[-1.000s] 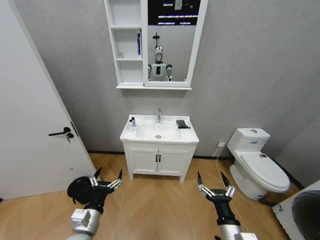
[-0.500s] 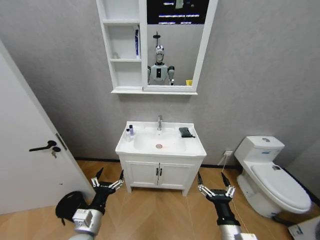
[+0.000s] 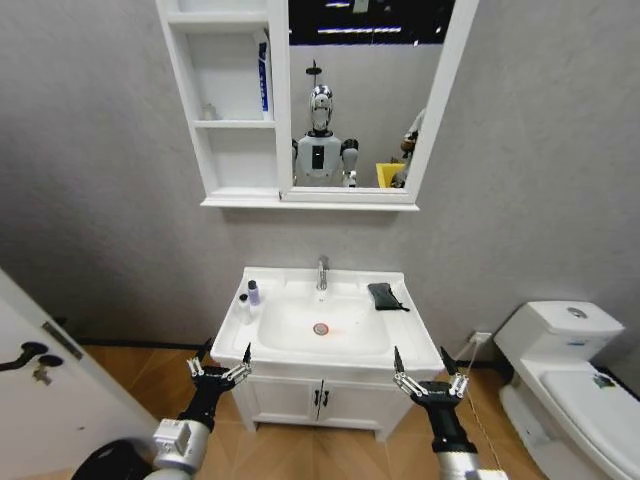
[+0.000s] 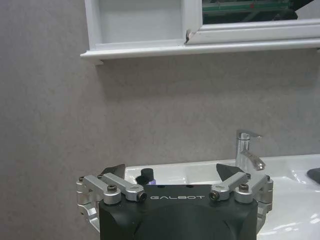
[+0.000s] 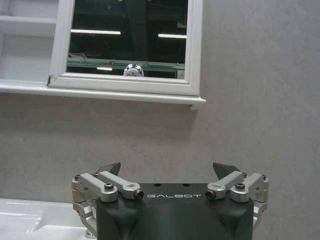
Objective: Move facial cleanser and shampoo from washbasin to cabinet, then wipe washbasin with towel.
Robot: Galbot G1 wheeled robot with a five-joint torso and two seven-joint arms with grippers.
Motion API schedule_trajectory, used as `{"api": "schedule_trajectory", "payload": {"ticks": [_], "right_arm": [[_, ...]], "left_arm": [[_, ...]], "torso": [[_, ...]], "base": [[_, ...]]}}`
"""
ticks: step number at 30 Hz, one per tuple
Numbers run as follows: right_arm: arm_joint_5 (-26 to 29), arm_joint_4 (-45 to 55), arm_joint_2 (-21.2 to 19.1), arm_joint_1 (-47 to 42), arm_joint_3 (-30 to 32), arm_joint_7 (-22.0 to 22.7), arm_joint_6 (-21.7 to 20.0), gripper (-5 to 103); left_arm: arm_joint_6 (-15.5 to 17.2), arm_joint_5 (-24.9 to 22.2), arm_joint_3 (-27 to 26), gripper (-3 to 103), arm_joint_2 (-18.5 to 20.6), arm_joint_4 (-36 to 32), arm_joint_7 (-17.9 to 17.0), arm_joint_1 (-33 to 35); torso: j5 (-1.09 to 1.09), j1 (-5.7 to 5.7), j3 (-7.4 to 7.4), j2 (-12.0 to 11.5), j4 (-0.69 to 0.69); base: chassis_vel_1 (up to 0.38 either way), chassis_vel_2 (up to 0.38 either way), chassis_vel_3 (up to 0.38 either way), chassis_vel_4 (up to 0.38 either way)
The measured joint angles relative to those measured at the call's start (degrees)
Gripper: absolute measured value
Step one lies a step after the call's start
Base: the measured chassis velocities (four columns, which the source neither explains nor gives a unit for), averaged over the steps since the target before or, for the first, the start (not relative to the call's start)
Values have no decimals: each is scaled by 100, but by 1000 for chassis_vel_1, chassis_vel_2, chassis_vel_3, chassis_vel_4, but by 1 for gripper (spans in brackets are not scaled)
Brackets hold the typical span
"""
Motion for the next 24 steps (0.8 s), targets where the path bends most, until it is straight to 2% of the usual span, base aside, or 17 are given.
{"api": "schedule_trajectory", "payload": {"ticks": [1,6,9,13,17,21,24], "right_arm": [[-4,-15,3,8,-3,8,2,100],[-10,-73,12,27,-23,33,-1,100],[-11,-114,7,40,-29,34,-47,100],[-1,-154,-13,47,-26,35,-56,100],[78,-257,-14,79,-18,37,23,100],[114,-346,-5,86,-20,43,107,100],[170,-442,-30,79,-22,46,193,100]], "left_arm": [[0,11,10,100,-4,22,0,-2],[-27,109,138,100,-40,168,0,19],[-109,245,179,100,-72,356,0,21],[-164,307,170,100,-66,580,-19,18],[-166,315,126,100,-48,742,-45,20],[-149,300,108,100,-31,916,-80,-31],[-84,160,66,100,10,1285,-169,-223]], "torso": [[3,4,2,-2,3],[-1,5,1,-3,1],[1,7,2,-3,0],[0,-4,-1,0,-2],[0,-11,-3,4,3],[1,-11,-3,4,1],[0,-1,0,1,0]], "base": [[-365,344,319,-350],[-284,264,260,-254],[-144,142,-11,-15],[-49,32,-24,-5],[101,-38,-68,52],[38,-20,-36,25],[0,0,0,0]]}}
